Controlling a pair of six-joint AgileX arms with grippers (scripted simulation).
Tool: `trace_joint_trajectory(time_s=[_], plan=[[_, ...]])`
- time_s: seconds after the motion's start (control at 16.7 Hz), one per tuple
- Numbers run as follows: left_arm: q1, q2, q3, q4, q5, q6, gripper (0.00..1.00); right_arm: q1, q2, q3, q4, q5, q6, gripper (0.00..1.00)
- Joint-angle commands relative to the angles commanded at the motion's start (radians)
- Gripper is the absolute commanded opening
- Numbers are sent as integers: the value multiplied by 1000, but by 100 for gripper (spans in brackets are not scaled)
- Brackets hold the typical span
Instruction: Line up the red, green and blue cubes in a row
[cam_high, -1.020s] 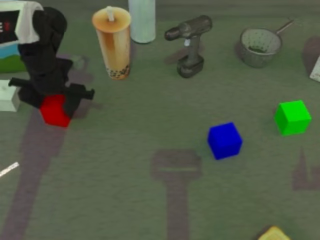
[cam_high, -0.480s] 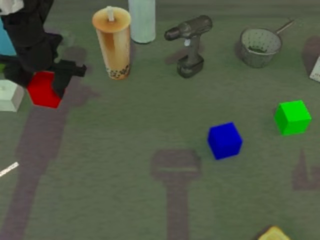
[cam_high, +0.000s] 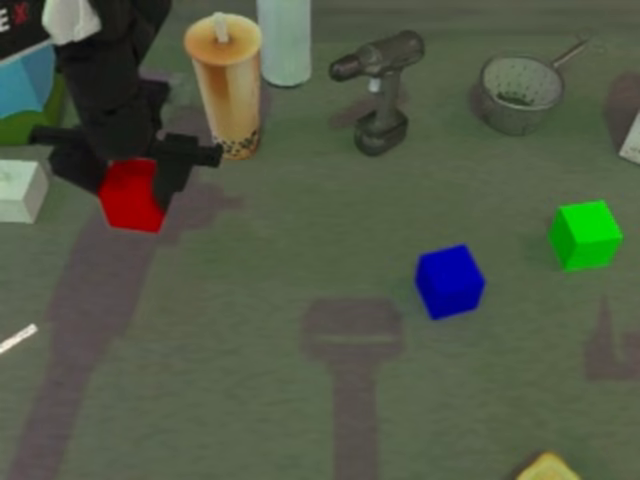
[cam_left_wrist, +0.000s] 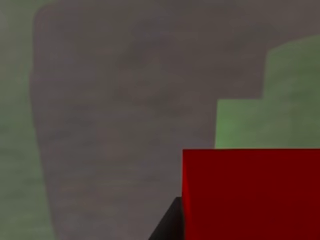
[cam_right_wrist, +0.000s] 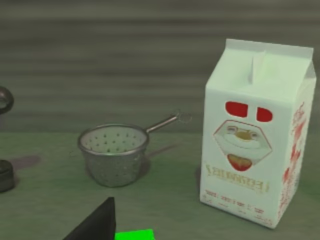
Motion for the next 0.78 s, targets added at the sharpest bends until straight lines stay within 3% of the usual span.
trace_joint_trajectory(time_s=[0.48, 0.78], plan=[[-362, -271, -360, 66, -11, -557, 0, 0, 0, 0, 0, 0, 0, 100], [-457, -357, -455, 95, -17, -671, 0, 0, 0, 0, 0, 0, 0, 100]])
